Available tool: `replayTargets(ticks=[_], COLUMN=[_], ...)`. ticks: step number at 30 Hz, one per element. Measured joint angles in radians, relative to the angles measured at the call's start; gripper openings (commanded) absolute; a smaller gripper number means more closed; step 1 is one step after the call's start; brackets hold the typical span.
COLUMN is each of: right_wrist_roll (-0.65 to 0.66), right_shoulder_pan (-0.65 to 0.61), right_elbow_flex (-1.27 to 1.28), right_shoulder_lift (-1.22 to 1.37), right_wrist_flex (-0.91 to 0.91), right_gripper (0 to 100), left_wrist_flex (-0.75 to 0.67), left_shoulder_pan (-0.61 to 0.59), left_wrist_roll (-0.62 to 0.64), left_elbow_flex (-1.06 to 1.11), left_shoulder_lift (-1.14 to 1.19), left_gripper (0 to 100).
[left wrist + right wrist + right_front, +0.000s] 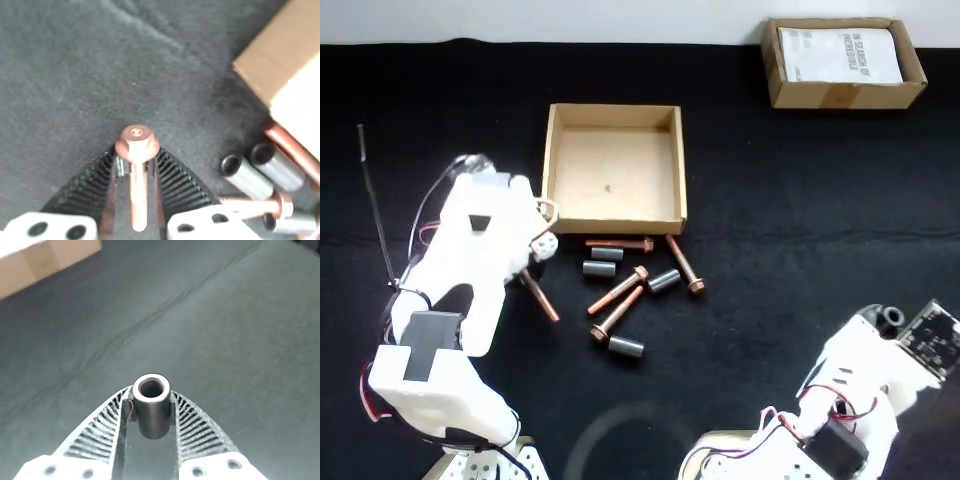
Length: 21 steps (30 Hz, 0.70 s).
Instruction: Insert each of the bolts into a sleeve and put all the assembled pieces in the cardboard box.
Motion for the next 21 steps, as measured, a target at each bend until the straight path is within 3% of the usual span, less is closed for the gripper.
replayTargets(ticks=[4, 10, 16, 21], right_wrist_roll=[0.000, 0.000, 0.000, 0.052], right_shoulder_pan=[-0.135, -0.462, -0.792, -0.973], right_elbow_flex=[0.031, 0.055, 0.055, 0.055], right_shoulder_lift=[0.000, 0.000, 0.000, 0.000], right_wrist_flex=[-0.002, -0.002, -0.006, -0.006], right_gripper=[0.7, 0.7, 0.7, 0.7], left_wrist_flex=[0.072, 0.218, 0.232, 0.209], left_shoulder_pan=[0.000, 0.000, 0.006, 0.109], left_wrist_roll=[-0.126, -0.315, -0.437, -0.502], left_elbow_flex=[-0.080, -0.204, -0.184, -0.017], left_shoulder_lift=[0.000, -0.061, -0.341, -0.683], left_gripper=[1, 1, 1, 1])
